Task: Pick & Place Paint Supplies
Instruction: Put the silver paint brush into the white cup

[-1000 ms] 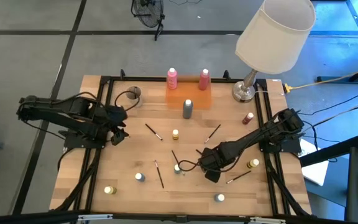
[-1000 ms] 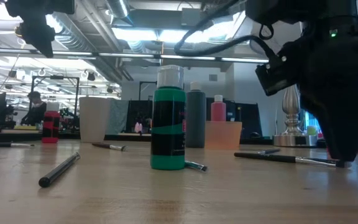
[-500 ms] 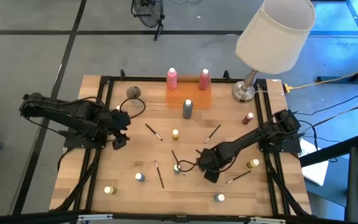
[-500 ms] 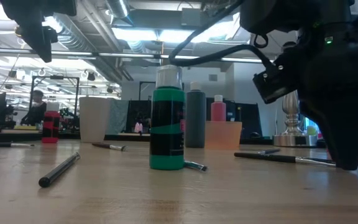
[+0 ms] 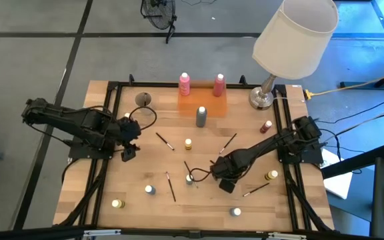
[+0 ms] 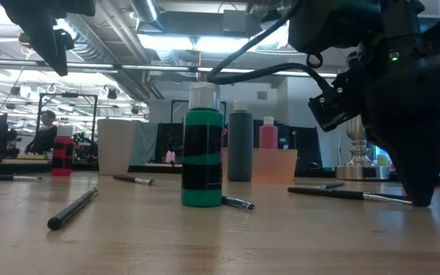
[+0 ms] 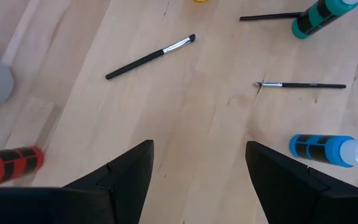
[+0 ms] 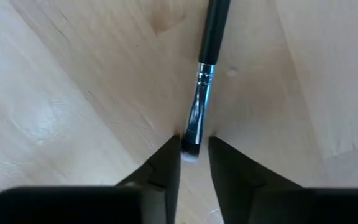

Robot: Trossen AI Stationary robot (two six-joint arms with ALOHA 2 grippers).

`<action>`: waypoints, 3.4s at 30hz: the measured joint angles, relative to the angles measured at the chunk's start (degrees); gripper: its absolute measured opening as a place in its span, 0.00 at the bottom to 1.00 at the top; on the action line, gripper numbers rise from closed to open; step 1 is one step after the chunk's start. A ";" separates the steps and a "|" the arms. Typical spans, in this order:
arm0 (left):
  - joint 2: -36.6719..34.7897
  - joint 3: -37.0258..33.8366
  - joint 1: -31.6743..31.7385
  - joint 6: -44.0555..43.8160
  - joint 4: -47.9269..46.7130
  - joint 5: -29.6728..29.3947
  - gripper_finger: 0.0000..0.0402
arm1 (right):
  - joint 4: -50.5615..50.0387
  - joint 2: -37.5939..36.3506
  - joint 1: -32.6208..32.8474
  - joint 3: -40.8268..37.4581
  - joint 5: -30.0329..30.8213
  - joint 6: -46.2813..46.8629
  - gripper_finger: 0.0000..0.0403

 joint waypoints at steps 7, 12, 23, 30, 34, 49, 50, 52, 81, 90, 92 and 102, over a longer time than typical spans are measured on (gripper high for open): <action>0.00 0.00 -0.28 0.39 0.00 -0.35 0.62 | -0.43 0.02 -1.20 -0.06 -0.66 -0.66 0.13; 0.00 0.00 -0.28 0.39 0.00 -0.35 0.63 | -0.41 0.02 -1.21 -0.06 -0.50 -1.87 0.09; 0.00 0.00 -0.28 1.53 0.00 -0.37 0.62 | -0.25 0.02 -1.16 -0.06 -0.35 -3.40 0.01; 0.00 0.00 -0.28 1.90 0.00 -0.39 0.62 | -0.38 0.00 -1.15 -0.04 -0.37 -3.64 0.00; 0.00 0.00 -0.28 1.92 0.00 -0.39 0.62 | -0.83 0.02 -1.14 0.03 -0.38 -3.77 0.00; 0.00 0.00 -0.28 1.91 0.04 -0.39 0.62 | -14.99 0.51 -1.08 8.55 0.94 -6.37 0.00; 0.00 0.00 -0.28 1.92 0.04 -0.39 0.62 | -15.99 0.48 -0.99 9.12 0.94 -6.41 0.00; 0.00 0.00 -0.28 1.92 0.03 -0.39 0.62 | -16.63 0.44 -0.86 10.24 0.93 -6.78 0.00; 0.00 0.00 -0.31 -2.78 11.28 -1.26 0.62 | -35.38 0.17 -2.17 39.54 10.70 -14.12 0.00; 0.00 0.07 -4.70 9.86 28.74 -2.22 0.62 | -35.35 0.17 -4.86 48.74 2.71 -15.77 0.00; 0.00 0.62 -5.29 11.71 28.64 -4.19 0.62 | -34.53 0.17 -5.54 51.10 -0.82 -15.79 0.00; 0.45 7.80 -9.69 27.61 25.74 -20.87 0.62 | -25.11 0.15 -8.79 54.67 -13.48 -12.33 0.00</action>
